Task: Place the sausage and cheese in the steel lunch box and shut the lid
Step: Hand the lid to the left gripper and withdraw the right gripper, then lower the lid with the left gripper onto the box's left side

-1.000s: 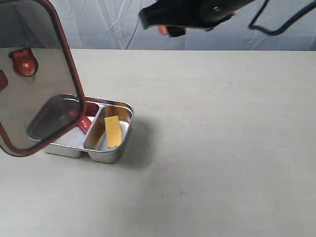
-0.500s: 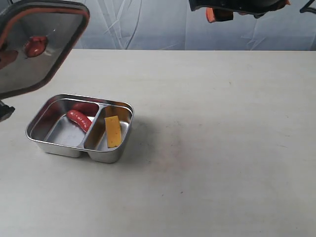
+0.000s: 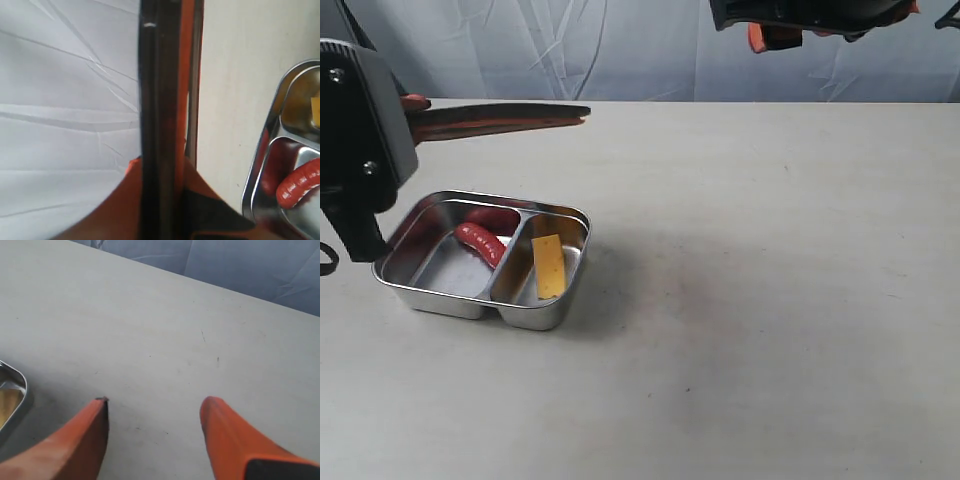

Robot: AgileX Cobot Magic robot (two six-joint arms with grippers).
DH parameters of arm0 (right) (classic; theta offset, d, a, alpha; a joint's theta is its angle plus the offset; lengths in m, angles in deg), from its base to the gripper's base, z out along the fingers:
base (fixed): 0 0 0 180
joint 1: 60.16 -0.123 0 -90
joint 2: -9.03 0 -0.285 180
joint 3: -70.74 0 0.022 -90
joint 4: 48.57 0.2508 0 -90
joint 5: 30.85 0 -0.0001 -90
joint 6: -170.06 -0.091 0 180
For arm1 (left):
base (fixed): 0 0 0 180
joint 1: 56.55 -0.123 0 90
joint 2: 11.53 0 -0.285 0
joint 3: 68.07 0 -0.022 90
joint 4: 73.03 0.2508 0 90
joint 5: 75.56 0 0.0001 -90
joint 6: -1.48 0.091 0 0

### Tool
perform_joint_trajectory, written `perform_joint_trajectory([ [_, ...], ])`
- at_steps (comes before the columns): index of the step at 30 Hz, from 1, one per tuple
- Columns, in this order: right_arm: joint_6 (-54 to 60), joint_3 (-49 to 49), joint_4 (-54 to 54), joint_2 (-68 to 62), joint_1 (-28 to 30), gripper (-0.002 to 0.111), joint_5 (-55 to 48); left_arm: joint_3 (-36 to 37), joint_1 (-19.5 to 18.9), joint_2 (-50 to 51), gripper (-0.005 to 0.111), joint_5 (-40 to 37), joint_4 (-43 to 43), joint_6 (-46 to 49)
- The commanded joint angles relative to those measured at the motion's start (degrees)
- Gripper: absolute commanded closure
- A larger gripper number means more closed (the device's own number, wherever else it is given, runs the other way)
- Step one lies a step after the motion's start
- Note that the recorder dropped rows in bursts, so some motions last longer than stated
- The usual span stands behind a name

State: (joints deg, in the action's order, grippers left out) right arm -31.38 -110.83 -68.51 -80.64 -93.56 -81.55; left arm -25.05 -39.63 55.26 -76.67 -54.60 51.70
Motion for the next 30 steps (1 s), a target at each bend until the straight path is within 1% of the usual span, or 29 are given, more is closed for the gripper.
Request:
perform_joint_trajectory([
  [1,0.0,-0.3,-1.6,0.4,0.4,0.053,-1.2,-0.3,0.4,3.8,0.107,1.1,3.3,-0.3],
  [13,0.0,-0.3,-2.6,0.4,0.4,0.053,-2.7,-0.3,0.4,11.2,0.107,1.1,8.5,-0.3],
  [21,0.1,-0.3,-2.7,0.4,0.4,0.053,-2.7,-0.2,0.4,14.4,0.107,1.1,9.7,-0.3],
  [25,0.2,-0.3,-2.7,0.4,0.4,0.053,-2.7,-0.2,0.4,16.3,0.107,1.1,12.2,-0.1],
  [30,0.4,-0.3,-2.8,0.4,0.4,0.053,-2.5,-0.2,0.4,18.0,0.107,0.5,12.3,-0.1],
])
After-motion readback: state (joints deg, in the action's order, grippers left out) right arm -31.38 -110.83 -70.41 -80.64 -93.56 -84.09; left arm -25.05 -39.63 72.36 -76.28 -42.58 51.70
